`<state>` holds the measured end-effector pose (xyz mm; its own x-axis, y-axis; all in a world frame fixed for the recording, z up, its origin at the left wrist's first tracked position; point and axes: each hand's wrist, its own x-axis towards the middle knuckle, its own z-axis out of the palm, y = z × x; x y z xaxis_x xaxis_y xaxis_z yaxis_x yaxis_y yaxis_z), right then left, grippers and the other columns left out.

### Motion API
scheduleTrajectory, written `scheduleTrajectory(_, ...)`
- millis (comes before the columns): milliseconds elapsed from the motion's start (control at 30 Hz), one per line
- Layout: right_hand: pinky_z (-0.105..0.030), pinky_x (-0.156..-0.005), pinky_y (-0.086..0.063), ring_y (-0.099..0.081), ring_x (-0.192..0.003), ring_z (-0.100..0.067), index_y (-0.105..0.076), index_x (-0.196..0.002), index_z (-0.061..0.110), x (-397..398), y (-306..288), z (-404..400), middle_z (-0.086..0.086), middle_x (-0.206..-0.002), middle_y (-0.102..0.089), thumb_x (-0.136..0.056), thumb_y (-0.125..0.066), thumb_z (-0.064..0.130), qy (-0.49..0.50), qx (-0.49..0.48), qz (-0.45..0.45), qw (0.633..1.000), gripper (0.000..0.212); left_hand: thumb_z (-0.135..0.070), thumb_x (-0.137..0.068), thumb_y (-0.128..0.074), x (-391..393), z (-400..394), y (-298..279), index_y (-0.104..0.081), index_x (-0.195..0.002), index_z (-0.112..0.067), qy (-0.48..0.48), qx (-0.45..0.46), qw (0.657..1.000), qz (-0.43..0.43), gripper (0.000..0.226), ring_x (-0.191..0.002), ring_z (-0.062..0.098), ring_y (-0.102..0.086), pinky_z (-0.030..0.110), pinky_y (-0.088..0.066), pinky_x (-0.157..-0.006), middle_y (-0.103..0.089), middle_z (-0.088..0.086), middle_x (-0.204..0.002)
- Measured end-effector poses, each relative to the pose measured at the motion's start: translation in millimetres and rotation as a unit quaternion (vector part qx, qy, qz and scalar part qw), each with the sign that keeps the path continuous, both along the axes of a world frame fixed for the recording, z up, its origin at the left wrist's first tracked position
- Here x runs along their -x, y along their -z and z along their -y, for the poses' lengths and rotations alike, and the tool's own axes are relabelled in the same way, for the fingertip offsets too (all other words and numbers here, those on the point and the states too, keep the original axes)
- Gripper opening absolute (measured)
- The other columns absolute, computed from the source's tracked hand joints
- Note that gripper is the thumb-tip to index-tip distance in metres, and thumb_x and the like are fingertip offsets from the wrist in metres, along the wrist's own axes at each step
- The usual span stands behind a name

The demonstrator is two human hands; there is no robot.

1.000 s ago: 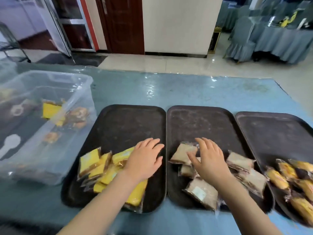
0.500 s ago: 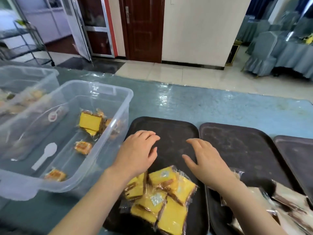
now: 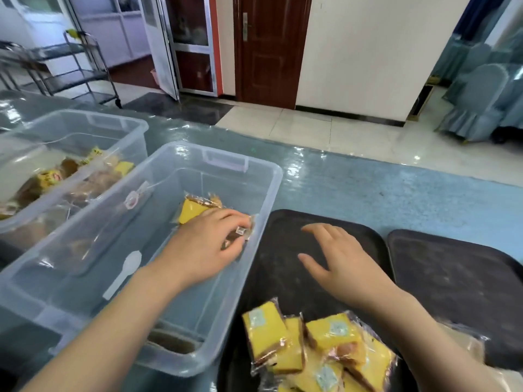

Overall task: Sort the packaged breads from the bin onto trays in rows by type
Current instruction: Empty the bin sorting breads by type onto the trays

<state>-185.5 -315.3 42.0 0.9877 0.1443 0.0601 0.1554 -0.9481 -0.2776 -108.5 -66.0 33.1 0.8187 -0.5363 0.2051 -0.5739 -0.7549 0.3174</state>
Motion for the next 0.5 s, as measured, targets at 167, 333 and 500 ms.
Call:
scheduleTrajectory(167, -0.028, -0.112, -0.024, -0.032, -0.136, -0.012, -0.036, -0.143, 0.027, -28.5, -6.9, -71.7, 0.007, -0.145, -0.041, -0.095, -0.048, 0.048, -0.018, 0.009, -0.012, 1.0, 0.053, -0.052, -0.088, -0.042, -46.1, -64.8, -4.1, -0.062, -0.119, -0.029, 0.036, -0.081, 0.996, -0.028, 0.044, -0.124, 0.016, -0.05, 0.034, -0.04, -0.105, -0.056, -0.01, -0.131)
scheduleTrajectory(333, -0.035, -0.113, -0.022, -0.035, -0.134, -0.022, -0.036, -0.142, 0.025, -72.2, -1.1, -139.2, 0.0, -0.144, -0.044, -0.094, -0.046, 0.048, -0.032, 0.064, -0.049, 0.996, 0.054, -0.046, -0.094, -0.051, -87.3, -114.6, 0.5, -0.054, -0.13, -0.028, 0.067, -0.223, 0.971, -0.055, 0.041, -0.126, 0.017, -0.046, 0.034, -0.039, -0.104, -0.05, -0.008, -0.137)
scheduleTrajectory(500, -0.049, -0.116, -0.019, -0.029, -0.138, -0.035, -0.035, -0.144, 0.017, -106.3, 26.3, -197.9, -0.013, -0.15, -0.035, -0.093, -0.047, 0.048, -0.018, 0.166, -0.199, 0.966, 0.061, -0.05, -0.089, -0.056, -103.6, -124.9, 39.2, -0.056, -0.125, -0.03, 0.158, -0.338, 0.914, -0.158, 0.041, -0.122, 0.023, -0.051, 0.036, -0.045, -0.097, -0.056, -0.003, -0.128)
